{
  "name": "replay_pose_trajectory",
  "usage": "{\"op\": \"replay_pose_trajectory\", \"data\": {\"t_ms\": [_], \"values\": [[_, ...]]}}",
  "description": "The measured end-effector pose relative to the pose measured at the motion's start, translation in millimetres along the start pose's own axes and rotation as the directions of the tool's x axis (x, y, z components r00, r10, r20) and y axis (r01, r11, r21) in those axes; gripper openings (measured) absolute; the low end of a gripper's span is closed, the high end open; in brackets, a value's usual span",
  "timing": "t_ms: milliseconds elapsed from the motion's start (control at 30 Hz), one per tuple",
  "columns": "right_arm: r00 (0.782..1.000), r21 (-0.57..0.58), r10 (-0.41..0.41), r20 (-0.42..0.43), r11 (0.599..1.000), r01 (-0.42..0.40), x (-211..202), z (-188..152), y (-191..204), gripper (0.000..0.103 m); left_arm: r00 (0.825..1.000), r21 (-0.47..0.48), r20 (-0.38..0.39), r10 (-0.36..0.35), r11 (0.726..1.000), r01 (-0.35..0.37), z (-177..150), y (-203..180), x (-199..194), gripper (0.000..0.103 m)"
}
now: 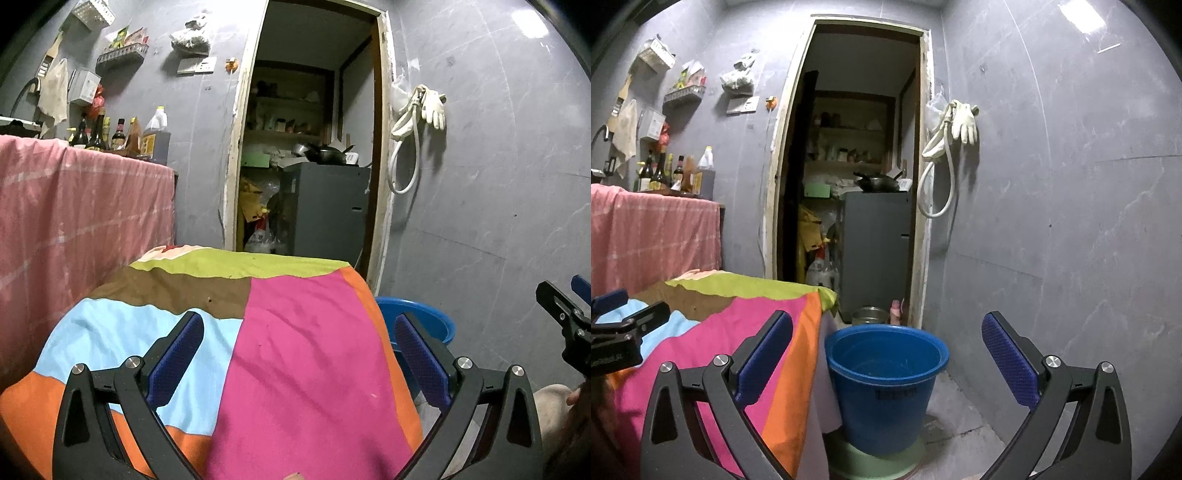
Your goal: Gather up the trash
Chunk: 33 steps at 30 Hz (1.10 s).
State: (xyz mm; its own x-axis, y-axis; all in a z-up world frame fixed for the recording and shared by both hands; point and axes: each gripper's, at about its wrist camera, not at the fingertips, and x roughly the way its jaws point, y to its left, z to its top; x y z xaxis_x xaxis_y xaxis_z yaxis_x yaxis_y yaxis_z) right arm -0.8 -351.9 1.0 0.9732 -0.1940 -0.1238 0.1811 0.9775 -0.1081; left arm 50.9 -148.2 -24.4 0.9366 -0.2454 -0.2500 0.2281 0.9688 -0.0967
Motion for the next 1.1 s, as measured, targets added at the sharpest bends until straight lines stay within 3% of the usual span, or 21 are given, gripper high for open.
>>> {"op": "replay_pose_trajectory", "data": {"t_ms": [1100], "values": [[1.0, -0.016, 0.008, -0.015, 1.0, -0.008, 3.0, -4.0, 2.4, 0.103, 1.0, -0.013, -0.012, 0.01, 1.0, -0.011, -4.7, 8.2, 1.8, 0.101]]}}
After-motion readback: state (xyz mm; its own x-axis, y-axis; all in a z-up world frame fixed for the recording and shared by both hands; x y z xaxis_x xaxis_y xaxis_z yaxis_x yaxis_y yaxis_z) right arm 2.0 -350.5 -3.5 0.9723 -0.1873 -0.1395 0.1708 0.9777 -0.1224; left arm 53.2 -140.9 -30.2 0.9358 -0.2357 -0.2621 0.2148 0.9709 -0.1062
